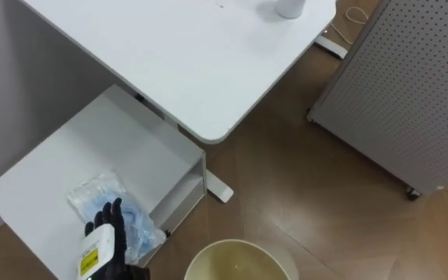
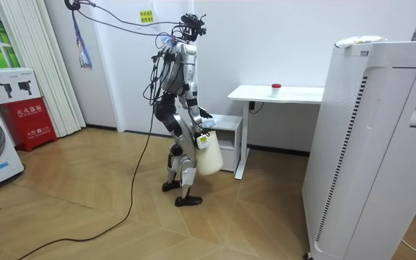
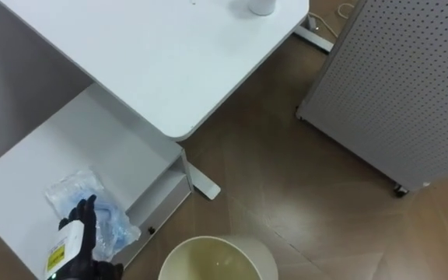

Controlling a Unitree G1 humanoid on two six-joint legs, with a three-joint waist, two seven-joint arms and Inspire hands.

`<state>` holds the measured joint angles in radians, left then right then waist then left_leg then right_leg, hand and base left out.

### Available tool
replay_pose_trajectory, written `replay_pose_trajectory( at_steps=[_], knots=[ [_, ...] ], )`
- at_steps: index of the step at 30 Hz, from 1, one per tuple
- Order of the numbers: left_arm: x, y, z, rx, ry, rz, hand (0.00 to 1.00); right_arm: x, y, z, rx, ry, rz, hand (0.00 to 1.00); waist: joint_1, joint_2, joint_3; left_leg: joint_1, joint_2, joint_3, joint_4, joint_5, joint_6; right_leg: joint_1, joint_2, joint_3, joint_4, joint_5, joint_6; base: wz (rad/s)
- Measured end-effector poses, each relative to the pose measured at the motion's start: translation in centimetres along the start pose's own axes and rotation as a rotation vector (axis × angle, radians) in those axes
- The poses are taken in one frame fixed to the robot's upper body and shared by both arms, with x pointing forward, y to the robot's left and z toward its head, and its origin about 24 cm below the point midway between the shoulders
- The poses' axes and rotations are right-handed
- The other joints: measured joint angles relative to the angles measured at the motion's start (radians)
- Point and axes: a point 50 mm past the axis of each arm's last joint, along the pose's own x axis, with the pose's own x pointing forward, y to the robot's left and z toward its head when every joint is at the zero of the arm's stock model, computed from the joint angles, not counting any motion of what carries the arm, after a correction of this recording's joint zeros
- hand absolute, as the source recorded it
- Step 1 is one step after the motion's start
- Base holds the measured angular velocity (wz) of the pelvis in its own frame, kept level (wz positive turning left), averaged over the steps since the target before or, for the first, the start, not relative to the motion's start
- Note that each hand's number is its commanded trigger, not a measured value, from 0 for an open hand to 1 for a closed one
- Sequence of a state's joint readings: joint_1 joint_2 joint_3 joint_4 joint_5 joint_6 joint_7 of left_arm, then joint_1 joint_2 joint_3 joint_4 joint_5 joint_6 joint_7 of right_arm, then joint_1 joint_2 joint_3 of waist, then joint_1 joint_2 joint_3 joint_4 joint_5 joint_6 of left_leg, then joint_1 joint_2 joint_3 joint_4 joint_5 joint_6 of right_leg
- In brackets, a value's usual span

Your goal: Pick garbage

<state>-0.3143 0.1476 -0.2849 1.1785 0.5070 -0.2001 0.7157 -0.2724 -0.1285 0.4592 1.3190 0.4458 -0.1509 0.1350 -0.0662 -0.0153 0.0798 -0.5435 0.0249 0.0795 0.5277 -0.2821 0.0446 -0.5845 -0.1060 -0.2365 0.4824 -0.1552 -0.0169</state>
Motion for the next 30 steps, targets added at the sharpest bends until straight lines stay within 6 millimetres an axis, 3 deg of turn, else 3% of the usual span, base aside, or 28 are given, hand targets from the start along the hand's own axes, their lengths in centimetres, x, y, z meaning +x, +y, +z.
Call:
replay_pose_trajectory(
  at_steps=[11, 30],
  knots=[
    [0.0, 0.3, -1.2, 0.068, 0.024, -0.020, 0.00, 0.1, 0.0, 0.3, 0.028, -0.013, -0.001, 1.00, -0.011, 0.006, 0.0033, -0.023, 0.003, 0.002, 0.002, 0.002, -0.001, -0.023, 0.000, 0.001, 0.002, 0.003, -0.004, 0.00],
    [1.2, 0.8, -0.1, 0.111, 0.019, -0.017, 0.00, 0.1, -0.8, 1.9, 0.096, -0.064, -0.005, 1.00, -0.022, 0.013, 0.0017, -0.140, 0.002, 0.011, 0.052, 0.006, 0.003, -0.141, -0.014, 0.008, 0.057, 0.012, -0.014, -0.01]
  ],
)
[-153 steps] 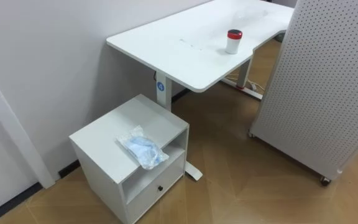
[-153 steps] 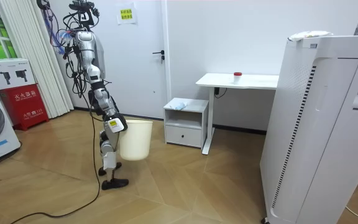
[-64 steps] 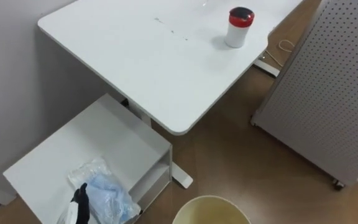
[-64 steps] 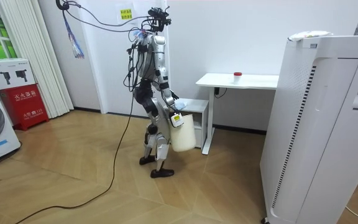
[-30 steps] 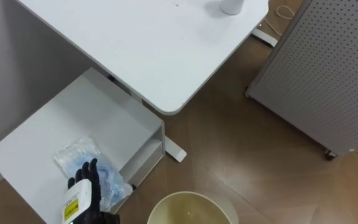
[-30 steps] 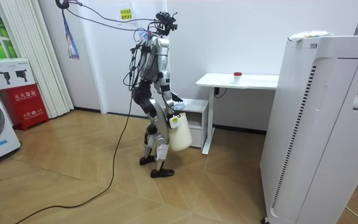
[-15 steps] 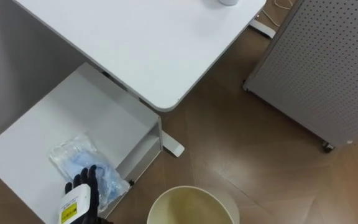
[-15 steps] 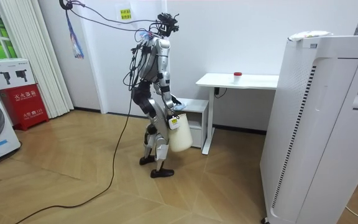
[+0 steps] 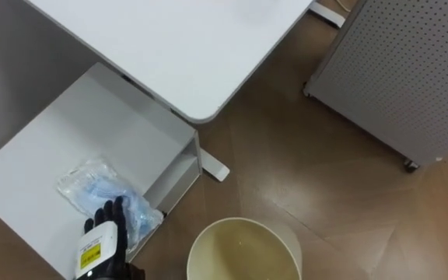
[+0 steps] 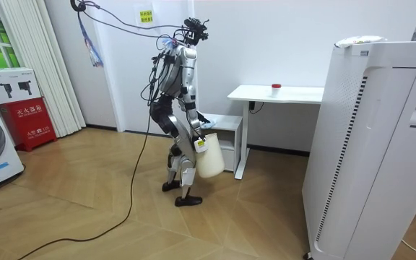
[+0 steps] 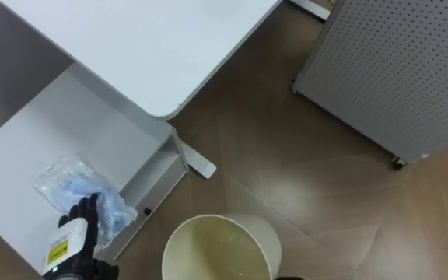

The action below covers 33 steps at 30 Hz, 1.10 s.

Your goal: Pick garbage

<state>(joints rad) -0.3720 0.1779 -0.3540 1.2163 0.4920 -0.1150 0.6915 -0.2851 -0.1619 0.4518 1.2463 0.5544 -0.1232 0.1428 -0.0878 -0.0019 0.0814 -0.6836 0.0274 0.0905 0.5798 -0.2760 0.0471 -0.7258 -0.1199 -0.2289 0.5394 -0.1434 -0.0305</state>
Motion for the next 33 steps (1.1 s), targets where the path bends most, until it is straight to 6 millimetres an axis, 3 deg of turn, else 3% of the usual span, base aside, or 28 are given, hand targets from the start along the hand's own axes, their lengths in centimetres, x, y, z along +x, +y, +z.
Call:
replay_pose_trajectory(
  at_steps=[4, 5, 6, 11, 18, 33],
  knots=[
    [0.6, 0.5, 0.3, 0.003, 0.001, 0.013, 0.00, 0.0, -0.1, 0.2, 0.036, -0.008, -0.004, 1.00, -0.001, 0.000, 0.0000, -0.022, 0.000, 0.000, 0.002, 0.007, -0.001, -0.022, 0.000, 0.000, 0.001, 0.007, -0.003, 0.00],
    [0.7, 0.6, 0.3, 0.004, 0.002, 0.015, 0.37, 0.0, -0.2, 0.3, 0.039, -0.009, -0.004, 1.00, -0.001, 0.000, 0.0000, -0.023, 0.000, 0.000, 0.002, 0.007, -0.001, -0.023, 0.000, 0.000, 0.001, 0.007, -0.003, 0.00],
    [0.9, 0.7, 0.4, 0.005, 0.006, 0.018, 1.00, 0.0, -0.2, 0.3, 0.041, -0.008, -0.004, 1.00, -0.002, 0.000, 0.0000, -0.026, 0.000, 0.000, 0.003, 0.007, -0.001, -0.026, 0.000, 0.001, 0.002, 0.007, -0.003, 0.00],
    [1.5, 1.4, 0.8, 0.020, -0.001, 0.049, 1.00, 0.1, -0.2, 0.7, 0.041, -0.014, -0.006, 1.00, -0.001, 0.000, 0.0003, -0.049, -0.001, 0.002, 0.008, 0.007, -0.001, -0.051, 0.000, 0.005, 0.007, 0.008, -0.003, 0.00],
    [3.2, 4.2, 0.8, 0.049, -0.007, 0.174, 1.00, 0.1, -0.4, 1.0, 0.037, -0.017, -0.012, 1.00, 0.001, 0.002, 0.0017, -0.058, -0.002, 0.005, 0.010, 0.009, 0.000, -0.064, -0.004, 0.007, 0.015, 0.009, -0.005, 0.00],
    [2.8, 3.3, 0.9, 0.060, 0.003, 0.121, 1.00, 0.1, -0.9, 1.2, 0.030, -0.011, -0.020, 1.00, 0.002, 0.010, 0.0067, -0.055, -0.001, 0.005, -0.008, 0.010, 0.000, -0.060, -0.002, 0.001, -0.002, 0.010, -0.004, 0.00]
  ],
)
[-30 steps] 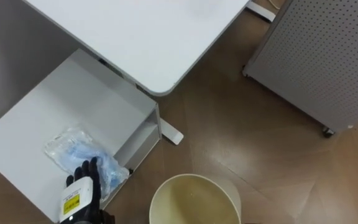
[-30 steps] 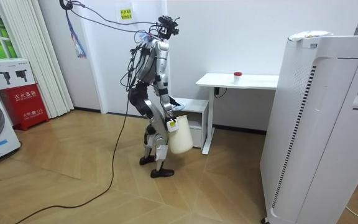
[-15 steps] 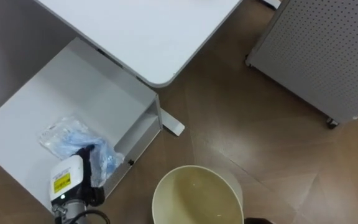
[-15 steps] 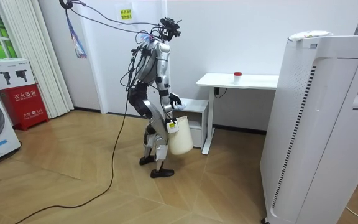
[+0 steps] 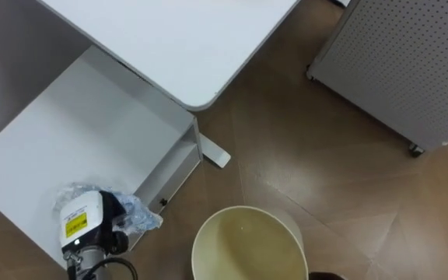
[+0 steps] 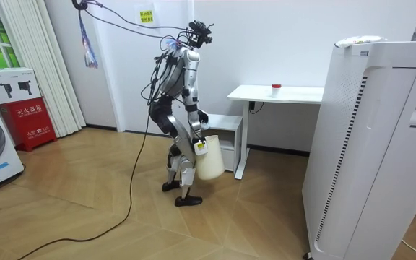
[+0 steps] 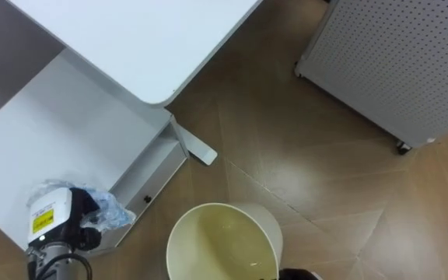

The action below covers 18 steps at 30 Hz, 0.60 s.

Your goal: Pick garbage

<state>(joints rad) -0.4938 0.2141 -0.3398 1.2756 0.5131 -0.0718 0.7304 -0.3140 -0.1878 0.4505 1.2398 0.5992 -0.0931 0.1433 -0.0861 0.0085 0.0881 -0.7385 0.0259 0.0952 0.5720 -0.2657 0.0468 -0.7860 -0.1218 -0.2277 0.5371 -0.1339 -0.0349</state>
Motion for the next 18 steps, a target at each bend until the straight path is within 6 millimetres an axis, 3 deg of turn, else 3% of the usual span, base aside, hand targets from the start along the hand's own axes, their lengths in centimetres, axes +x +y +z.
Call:
replay_pose_trajectory(
  at_steps=[6, 11, 18],
  knots=[
    [-0.2, -0.2, -0.1, -0.011, 0.006, -0.009, 1.00, 0.0, 0.1, 0.0, 0.019, 0.000, -0.004, 1.00, 0.003, -0.003, 0.0018, 0.002, -0.001, 0.003, 0.005, 0.001, 0.001, 0.001, 0.000, 0.004, 0.000, 0.000, 0.000, -0.01],
    [-0.4, -0.6, 0.3, -0.076, 0.005, -0.044, 1.00, 0.1, 0.5, -0.1, 0.021, -0.002, -0.009, 1.00, 0.007, -0.012, 0.0087, 0.018, 0.000, 0.012, 0.000, 0.001, 0.001, 0.010, 0.002, 0.013, 0.002, 0.000, 0.001, -0.04],
    [-3.0, -3.5, 1.8, -0.292, 0.004, -0.190, 1.00, 0.2, 1.2, -0.2, 0.001, -0.025, 0.015, 1.00, 0.006, -0.016, 0.0094, 0.055, -0.003, 0.027, -0.019, 0.003, 0.004, 0.035, 0.000, 0.026, -0.006, 0.000, 0.005, -0.02]
  ],
)
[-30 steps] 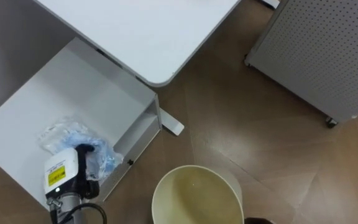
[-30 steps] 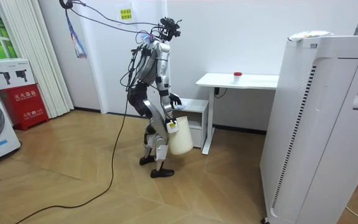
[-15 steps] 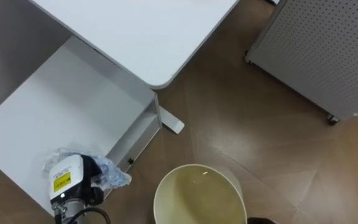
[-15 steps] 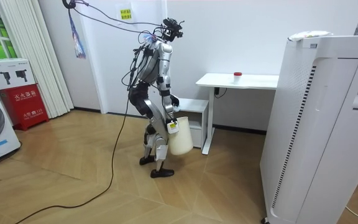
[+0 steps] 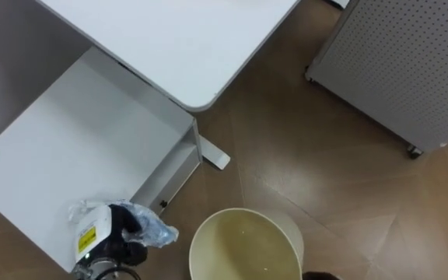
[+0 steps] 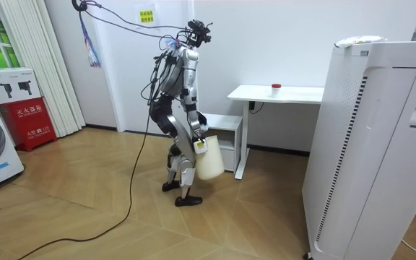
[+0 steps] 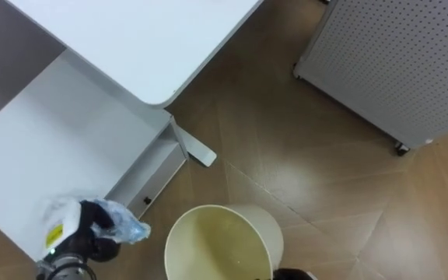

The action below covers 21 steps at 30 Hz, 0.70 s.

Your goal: Pick garbage

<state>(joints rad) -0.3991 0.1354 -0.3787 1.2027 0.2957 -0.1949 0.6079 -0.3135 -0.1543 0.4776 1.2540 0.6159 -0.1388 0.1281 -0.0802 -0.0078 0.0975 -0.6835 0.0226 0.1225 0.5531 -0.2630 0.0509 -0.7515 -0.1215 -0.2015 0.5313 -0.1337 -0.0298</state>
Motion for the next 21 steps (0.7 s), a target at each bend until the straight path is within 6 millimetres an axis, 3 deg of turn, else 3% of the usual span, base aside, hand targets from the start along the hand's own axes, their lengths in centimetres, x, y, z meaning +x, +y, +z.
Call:
replay_pose_trajectory(
  at_steps=[7, 12, 13, 14, 15, 21],
  knots=[
    [-2.7, -5.2, 2.8, -0.030, -0.117, -0.323, 1.00, 0.1, 0.9, -0.4, 0.008, -0.009, 0.019, 1.00, -0.004, -0.005, -0.0031, 0.035, 0.000, 0.024, -0.012, 0.002, 0.003, 0.025, 0.004, 0.016, -0.013, 0.000, 0.006, -0.05],
    [-4.1, -7.1, 3.7, -0.015, -0.176, -0.487, 1.00, 0.0, 0.9, -0.8, 0.014, 0.008, 0.014, 1.00, -0.014, -0.008, -0.0051, 0.071, 0.000, 0.038, -0.023, 0.004, 0.005, 0.055, 0.004, 0.025, -0.020, 0.003, 0.010, -0.06],
    [-4.2, -7.3, 3.7, -0.007, -0.185, -0.513, 0.91, 0.1, 1.1, -1.0, 0.015, 0.014, 0.019, 1.00, -0.015, -0.011, -0.0078, 0.074, 0.000, 0.039, -0.023, 0.004, 0.005, 0.059, 0.006, 0.026, -0.023, 0.004, 0.011, 0.00],
    [-4.3, -7.4, 3.8, -0.006, -0.188, -0.523, 0.26, 0.1, 1.1, -1.0, 0.016, 0.017, 0.021, 1.00, -0.015, -0.013, -0.0092, 0.075, 0.001, 0.039, -0.023, 0.004, 0.005, 0.059, 0.007, 0.027, -0.024, 0.006, 0.011, 0.00],
    [-4.5, -7.5, 3.8, -0.003, -0.195, -0.544, 0.00, 0.1, 1.1, -1.1, 0.017, 0.020, 0.023, 1.00, -0.015, -0.014, -0.0102, 0.076, 0.001, 0.039, -0.023, 0.004, 0.006, 0.062, 0.010, 0.028, -0.029, 0.010, 0.012, -0.03],
    [-4.9, -8.0, 4.0, 0.004, -0.213, -0.600, 0.00, 0.0, 1.3, -1.3, -0.017, 0.030, 0.044, 1.00, -0.015, -0.017, -0.0196, 0.081, 0.002, 0.043, -0.022, 0.008, 0.012, 0.072, 0.018, 0.033, -0.046, 0.027, 0.016, -0.03]
  ],
)
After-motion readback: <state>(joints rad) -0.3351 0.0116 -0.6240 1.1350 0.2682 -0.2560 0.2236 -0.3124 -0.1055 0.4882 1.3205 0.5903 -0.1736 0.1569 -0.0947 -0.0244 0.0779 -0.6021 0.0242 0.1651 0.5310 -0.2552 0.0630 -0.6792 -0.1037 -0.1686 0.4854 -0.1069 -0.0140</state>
